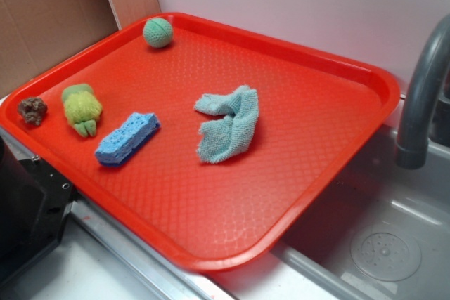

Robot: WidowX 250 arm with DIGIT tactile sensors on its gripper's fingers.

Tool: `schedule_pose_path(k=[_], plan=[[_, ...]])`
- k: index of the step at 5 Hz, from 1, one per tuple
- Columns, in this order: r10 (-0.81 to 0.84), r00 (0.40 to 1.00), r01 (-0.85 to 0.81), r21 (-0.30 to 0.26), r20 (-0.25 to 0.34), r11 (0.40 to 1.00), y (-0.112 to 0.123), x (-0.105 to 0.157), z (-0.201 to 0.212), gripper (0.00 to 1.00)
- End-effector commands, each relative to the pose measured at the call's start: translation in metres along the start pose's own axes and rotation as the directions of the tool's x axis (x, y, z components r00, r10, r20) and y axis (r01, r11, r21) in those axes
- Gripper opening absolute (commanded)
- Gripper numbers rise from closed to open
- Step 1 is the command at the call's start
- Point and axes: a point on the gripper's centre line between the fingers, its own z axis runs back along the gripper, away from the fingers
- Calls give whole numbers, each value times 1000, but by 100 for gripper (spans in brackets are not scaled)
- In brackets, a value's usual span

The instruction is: Grab the blue sponge.

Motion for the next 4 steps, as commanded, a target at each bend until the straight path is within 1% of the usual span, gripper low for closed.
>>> schedule_pose_path(k=[1,2,3,4], plan=[[0,1000,0,0,0,1000,0,0,0,100],[156,988,-157,-139,-15,978,-5,11,-47,100],[237,971,-233,-92,33,968,-10,18,-76,100],[292,956,-292,-41,2,956,-8,23,-125,100]])
